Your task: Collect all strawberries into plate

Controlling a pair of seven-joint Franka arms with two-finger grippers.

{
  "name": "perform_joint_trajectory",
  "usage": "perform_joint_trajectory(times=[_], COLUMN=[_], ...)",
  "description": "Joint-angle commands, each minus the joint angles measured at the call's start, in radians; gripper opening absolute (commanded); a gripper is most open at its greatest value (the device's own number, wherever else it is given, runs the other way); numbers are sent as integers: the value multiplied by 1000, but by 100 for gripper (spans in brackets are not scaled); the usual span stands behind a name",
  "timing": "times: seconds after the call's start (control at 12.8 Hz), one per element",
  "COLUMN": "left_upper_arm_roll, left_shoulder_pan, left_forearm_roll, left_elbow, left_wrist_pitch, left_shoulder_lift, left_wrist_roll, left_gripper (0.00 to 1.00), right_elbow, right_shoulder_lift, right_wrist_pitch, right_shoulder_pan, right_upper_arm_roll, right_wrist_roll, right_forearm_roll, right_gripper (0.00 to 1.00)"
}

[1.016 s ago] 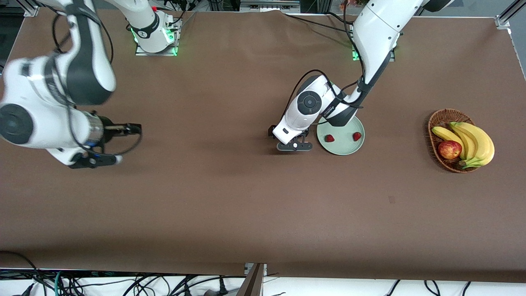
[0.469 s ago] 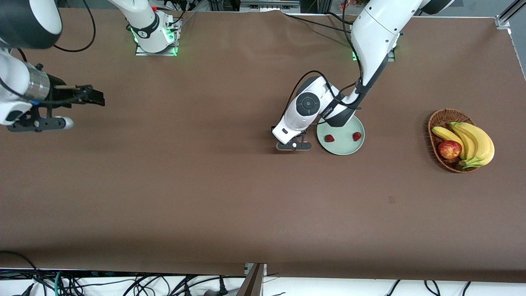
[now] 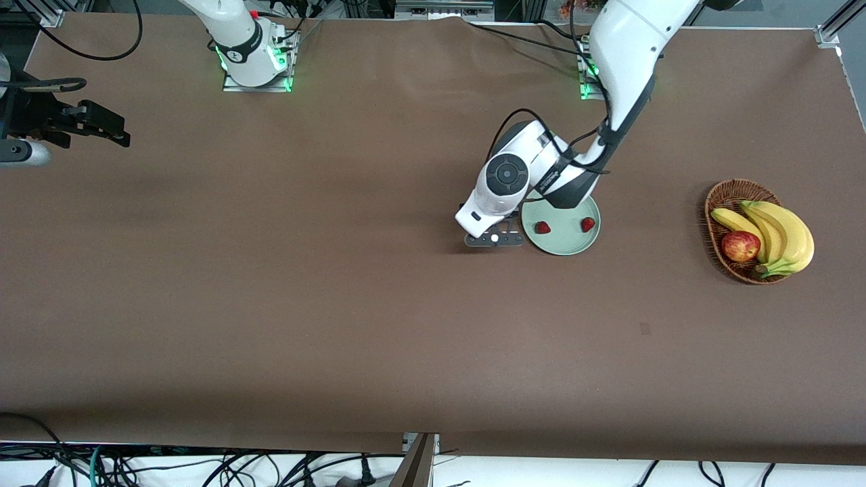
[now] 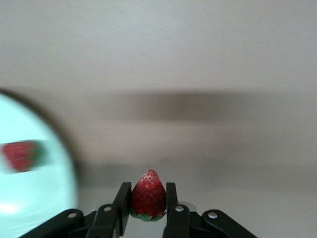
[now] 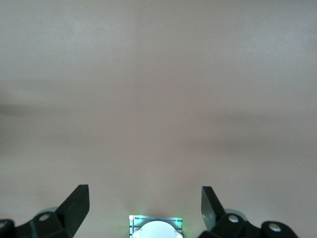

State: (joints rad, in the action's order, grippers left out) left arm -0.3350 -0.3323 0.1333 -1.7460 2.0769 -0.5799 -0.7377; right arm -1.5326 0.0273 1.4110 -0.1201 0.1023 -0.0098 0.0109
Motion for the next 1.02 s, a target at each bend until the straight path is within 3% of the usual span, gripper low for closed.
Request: perform_joint_trajectory(times=[0.0, 0.31, 0.62, 0.7, 0.78, 0.94], left_upper_arm_roll=[1, 4, 5, 5, 5, 4], left_shoulder_pan=[13, 93, 105, 107, 107, 113], left_forearm_roll=[103, 163, 183, 183, 181, 181], left_elbow=[89, 44, -67, -69, -66, -56], left_wrist_pitch=[-261, -362, -246, -242, -244, -254], left_shoulder_lift=[23, -3, 2, 3, 3, 9], left_wrist_roll=[42, 182, 196, 193, 181, 187], left_gripper=[15, 14, 17, 35, 99, 100], right_elbow=[-4, -4, -4, -4, -4, -4], right_shoulder_lift=[8, 8, 8, 8, 8, 8], right_wrist_pitch=[14, 13, 11, 11, 11, 11], right_shoulder_pan=[16, 14, 14, 14, 14, 13], right_upper_arm_roll=[-16, -18, -18, -18, -18, -18], right_wrist_roll=[-6, -2, -2, -2, -2, -2], right_forearm_roll=[-20, -19, -17, -15, -17, -17], right_gripper=[100, 100, 100, 100, 100, 100])
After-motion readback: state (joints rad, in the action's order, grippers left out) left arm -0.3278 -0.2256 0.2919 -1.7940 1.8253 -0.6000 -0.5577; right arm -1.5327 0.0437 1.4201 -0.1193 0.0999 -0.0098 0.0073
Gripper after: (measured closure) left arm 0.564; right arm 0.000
